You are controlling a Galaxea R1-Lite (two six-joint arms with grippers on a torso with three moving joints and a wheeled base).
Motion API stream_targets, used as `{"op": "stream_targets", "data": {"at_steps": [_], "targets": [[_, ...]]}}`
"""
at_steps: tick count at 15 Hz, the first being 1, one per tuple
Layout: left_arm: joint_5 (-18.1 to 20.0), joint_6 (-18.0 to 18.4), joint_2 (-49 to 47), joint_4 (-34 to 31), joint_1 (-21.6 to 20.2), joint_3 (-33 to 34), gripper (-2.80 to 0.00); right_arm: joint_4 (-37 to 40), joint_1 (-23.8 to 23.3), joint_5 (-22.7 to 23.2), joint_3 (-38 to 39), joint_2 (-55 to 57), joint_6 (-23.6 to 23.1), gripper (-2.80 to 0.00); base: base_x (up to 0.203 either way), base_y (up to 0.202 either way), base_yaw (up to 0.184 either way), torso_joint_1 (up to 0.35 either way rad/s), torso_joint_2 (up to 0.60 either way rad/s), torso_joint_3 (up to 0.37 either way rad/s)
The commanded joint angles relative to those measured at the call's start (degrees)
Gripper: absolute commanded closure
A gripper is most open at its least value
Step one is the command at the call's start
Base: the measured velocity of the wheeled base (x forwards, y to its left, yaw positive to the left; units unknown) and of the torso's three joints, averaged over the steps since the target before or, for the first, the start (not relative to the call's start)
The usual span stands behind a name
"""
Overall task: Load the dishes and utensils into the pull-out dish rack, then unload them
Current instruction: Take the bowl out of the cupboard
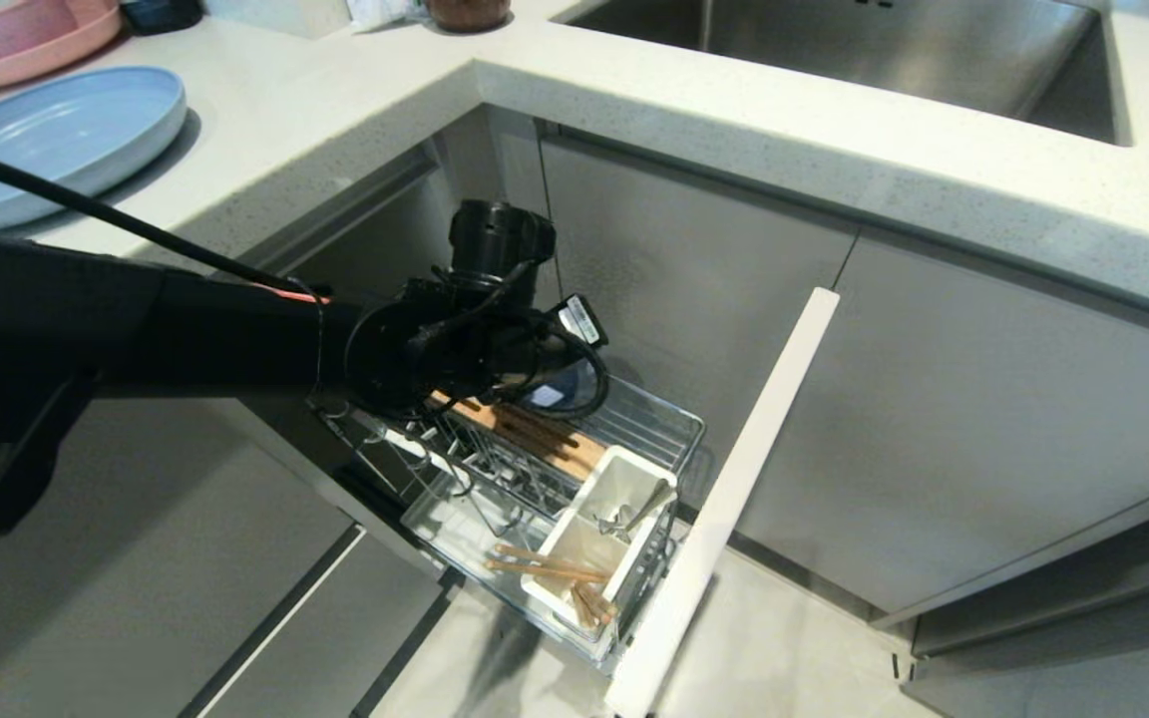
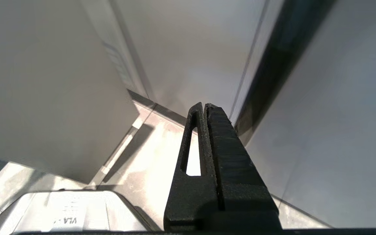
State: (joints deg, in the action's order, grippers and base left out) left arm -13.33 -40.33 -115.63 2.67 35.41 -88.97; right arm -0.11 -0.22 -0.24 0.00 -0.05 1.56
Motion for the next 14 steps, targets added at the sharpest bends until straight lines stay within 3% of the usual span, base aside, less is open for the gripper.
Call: {"op": "stream_targets", "data": {"at_steps": [1,7,14], "targets": [[-0.12,-0.37,0.39,-0.12,0.42,0.28,0.0,-0.07,-0.04,-0.02,0.09,-0.21,0.02,0.0,0.0,0.0,0.0,0.0,0.0,0.0],[-0.12,-0.63,4.18,-0.23,0.97,1.21,0.0,-0.07,-0.04,-0.02,0.09,-0.21,0.02,0.0,0.0,0.0,0.0,0.0,0.0,0.0],[1.17,-0.58,15.53,-0.38,2.53,4.51,0.0,-0.07,-0.04,-0.02,0.09,-0.21,0.02,0.0,0.0,0.0,0.0,0.0,0.0,0.0]]}}
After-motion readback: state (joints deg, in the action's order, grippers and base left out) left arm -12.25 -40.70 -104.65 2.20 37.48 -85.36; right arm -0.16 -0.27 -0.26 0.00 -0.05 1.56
